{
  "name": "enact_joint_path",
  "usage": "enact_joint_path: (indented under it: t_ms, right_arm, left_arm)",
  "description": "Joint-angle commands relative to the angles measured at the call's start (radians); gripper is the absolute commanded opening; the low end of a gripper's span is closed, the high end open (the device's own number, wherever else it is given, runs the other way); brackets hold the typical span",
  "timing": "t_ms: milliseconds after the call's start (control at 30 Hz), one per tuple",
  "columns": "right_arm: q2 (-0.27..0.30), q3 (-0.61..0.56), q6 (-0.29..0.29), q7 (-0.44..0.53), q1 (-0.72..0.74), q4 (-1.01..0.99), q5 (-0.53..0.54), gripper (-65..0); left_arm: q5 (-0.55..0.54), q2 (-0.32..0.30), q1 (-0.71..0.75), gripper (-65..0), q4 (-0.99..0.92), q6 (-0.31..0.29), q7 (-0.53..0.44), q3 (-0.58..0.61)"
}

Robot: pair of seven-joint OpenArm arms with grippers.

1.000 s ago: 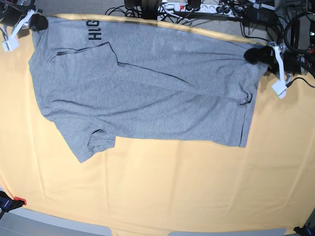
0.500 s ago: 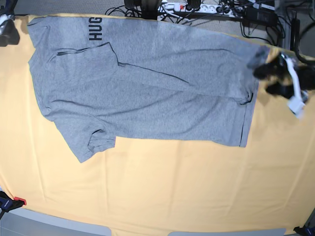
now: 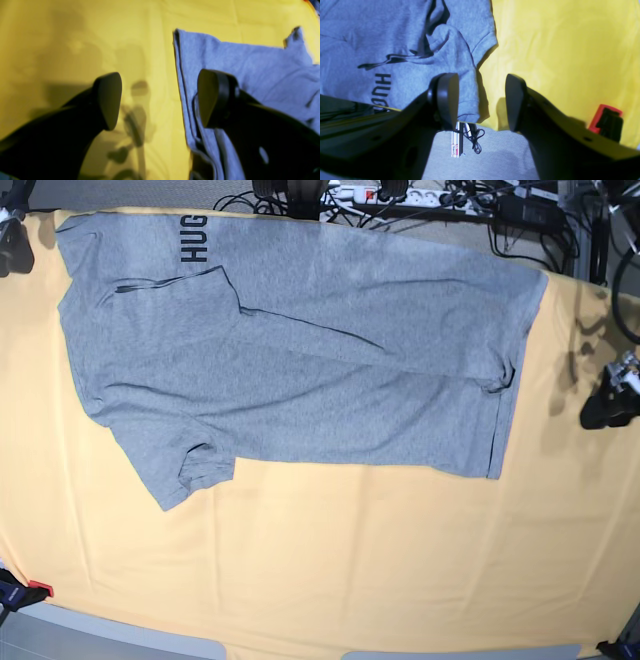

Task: Layout the t-shirt on the table in an organized manner, then fold the t-shirt properly
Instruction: 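Release the shoulders and move both grippers to the shirt's side edge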

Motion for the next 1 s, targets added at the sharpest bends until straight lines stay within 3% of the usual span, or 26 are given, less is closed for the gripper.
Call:
enact_joint_path:
  t_ms: [0, 267, 500, 700, 867, 967]
  right_arm:
    - [0.016, 0.011, 0.005, 0.015, -0.007, 0.013, 0.024, -32.9]
    - [0.016, 0.011, 0.005, 0.015, -0.007, 0.013, 0.025, -32.9]
    - [0.016, 0.011, 0.005, 0.015, -0.007, 0.013, 0.025, -32.9]
    - [0.016, 0.011, 0.005, 0.015, -0.002, 0.013, 0.033, -32.9]
    - [0.016, 0.011, 0.005, 0.015, -0.002, 0.013, 0.042, -32.9]
    - [0.016, 0.011, 0.005, 0.015, -0.002, 0.013, 0.094, -32.9]
  left_arm:
    - [-0.025, -0.026, -0.051, -17.5, -0.042, -0.016, -0.034, 0.019]
    - [0.006, 0.016, -0.354, -17.5, -0.437, -0.077, -0.075, 0.231]
    - [0.214, 0.104, -0.478, -17.5, -0.623, -0.046, -0.195, 0.313]
    - [0.208, 0.186, -0.477, -17.5, -0.640, -0.094, -0.171, 0.480]
    - [0.113, 0.206, -0.483, -17.7, -0.636, -0.112, -0.090, 0.607]
    - [0.113, 0.205, -0.490, -29.0, -0.620, -0.112, -0.108, 0.615]
